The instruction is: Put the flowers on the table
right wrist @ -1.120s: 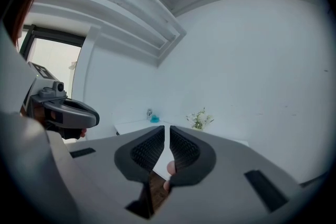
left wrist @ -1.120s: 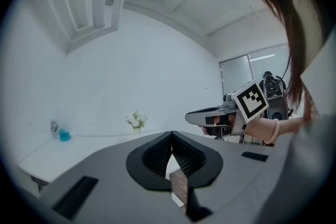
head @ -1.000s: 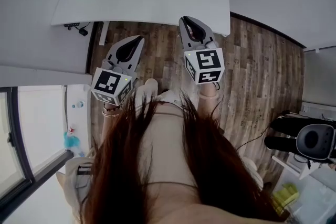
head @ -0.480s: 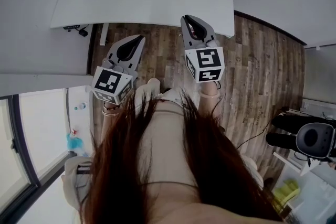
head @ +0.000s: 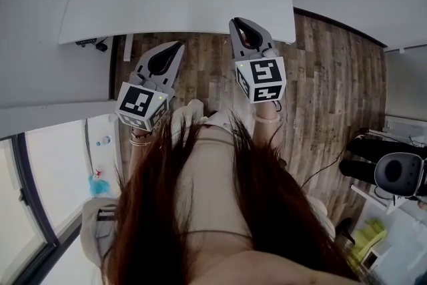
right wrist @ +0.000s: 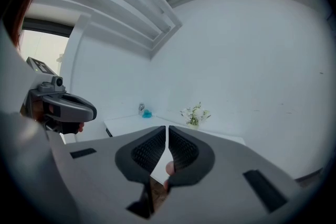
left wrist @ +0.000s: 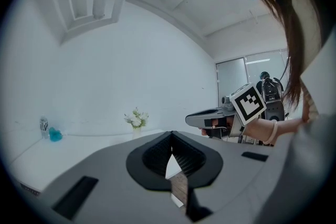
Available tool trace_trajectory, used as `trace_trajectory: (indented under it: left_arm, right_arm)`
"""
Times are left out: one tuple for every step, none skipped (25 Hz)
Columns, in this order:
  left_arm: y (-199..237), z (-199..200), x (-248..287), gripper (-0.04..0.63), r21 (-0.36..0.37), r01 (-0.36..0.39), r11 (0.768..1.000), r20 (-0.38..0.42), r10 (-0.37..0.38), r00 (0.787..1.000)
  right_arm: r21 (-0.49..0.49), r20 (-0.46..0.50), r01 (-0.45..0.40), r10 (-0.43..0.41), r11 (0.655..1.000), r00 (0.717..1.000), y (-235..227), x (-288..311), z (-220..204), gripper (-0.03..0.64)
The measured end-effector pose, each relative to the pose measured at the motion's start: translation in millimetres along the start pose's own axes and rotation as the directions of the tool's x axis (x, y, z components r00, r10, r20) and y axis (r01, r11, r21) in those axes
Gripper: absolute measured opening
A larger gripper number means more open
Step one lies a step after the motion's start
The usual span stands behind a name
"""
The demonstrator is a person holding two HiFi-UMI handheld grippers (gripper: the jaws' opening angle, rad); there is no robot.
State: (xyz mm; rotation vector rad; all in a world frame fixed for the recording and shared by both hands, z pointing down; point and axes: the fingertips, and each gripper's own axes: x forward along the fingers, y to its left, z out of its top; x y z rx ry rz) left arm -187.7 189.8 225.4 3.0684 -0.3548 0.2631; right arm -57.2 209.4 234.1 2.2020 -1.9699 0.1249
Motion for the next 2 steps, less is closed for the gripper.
trace_trajectory:
  left_arm:
    - [-0.1,0.4,2.2,0.005,-0.001,0.002,1.000,0.002,-0.002,1.000]
    - [-0.1,0.8,4.4,0.005,-0.001,0.005,1.000,0.004,-0.005,1.000]
  right_arm:
    - [0.001,-0.004,0.000,0.000,1.000,1.000,-1.5,0.6,-1.4,0.037]
    - [0.002,-0.008,0.000,0.000,1.000,1.000,-3.1,1.3,-2.7,0.037]
